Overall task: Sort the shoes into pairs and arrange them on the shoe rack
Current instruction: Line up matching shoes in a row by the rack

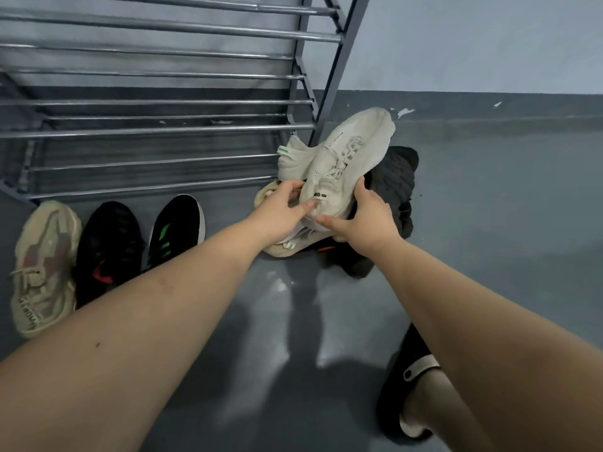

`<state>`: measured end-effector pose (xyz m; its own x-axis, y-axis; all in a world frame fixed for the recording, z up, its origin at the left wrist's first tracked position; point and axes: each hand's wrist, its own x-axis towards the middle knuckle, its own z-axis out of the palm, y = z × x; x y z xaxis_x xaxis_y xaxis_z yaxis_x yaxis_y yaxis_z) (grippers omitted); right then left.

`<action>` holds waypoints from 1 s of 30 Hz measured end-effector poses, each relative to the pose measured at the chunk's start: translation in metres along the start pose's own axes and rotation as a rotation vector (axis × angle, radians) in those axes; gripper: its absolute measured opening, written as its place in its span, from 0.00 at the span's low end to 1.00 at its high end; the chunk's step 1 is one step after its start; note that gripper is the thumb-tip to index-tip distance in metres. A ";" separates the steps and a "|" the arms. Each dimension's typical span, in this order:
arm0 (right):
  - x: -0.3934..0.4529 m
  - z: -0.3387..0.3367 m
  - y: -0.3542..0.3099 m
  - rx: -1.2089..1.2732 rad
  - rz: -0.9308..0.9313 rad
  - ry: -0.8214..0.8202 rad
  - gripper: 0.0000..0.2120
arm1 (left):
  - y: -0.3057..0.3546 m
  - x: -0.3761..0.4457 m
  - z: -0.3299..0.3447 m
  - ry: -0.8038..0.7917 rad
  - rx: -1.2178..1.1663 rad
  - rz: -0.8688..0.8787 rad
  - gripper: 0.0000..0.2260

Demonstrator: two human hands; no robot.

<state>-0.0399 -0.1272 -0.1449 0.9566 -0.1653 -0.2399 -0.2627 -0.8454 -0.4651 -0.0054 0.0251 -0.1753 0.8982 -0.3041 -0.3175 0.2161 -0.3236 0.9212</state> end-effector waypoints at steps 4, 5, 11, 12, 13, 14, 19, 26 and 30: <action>-0.011 -0.012 -0.013 0.245 -0.028 -0.066 0.48 | 0.007 -0.021 -0.012 -0.033 -0.105 -0.007 0.18; -0.014 -0.013 -0.016 0.262 -0.044 -0.079 0.50 | 0.008 -0.029 -0.015 -0.033 -0.134 -0.005 0.18; -0.047 -0.004 -0.038 0.292 -0.105 -0.178 0.55 | -0.002 -0.090 -0.041 -0.019 -0.312 -0.054 0.19; -0.056 0.000 -0.042 0.296 -0.118 -0.198 0.58 | -0.005 -0.102 -0.045 -0.016 -0.333 -0.074 0.18; -0.065 0.005 -0.045 0.308 -0.121 -0.222 0.61 | -0.008 -0.115 -0.051 -0.005 -0.360 -0.104 0.18; -0.075 0.011 -0.048 0.326 -0.122 -0.247 0.64 | -0.014 -0.127 -0.056 0.011 -0.394 -0.145 0.19; -0.126 0.048 -0.058 0.369 -0.208 -0.437 0.57 | -0.046 -0.188 -0.069 -0.022 -0.413 -0.391 0.22; -0.189 0.099 -0.084 0.463 -0.156 -0.582 0.49 | -0.087 -0.257 -0.080 0.119 -0.364 -0.519 0.12; -0.215 0.115 -0.084 0.523 -0.158 -0.618 0.42 | -0.106 -0.283 -0.077 0.153 -0.445 -0.564 0.18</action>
<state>-0.2382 0.0375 -0.1520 0.7855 0.3742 -0.4929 -0.3013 -0.4644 -0.8328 -0.2535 0.2145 -0.1658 0.6406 -0.0596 -0.7656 0.7673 0.0108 0.6412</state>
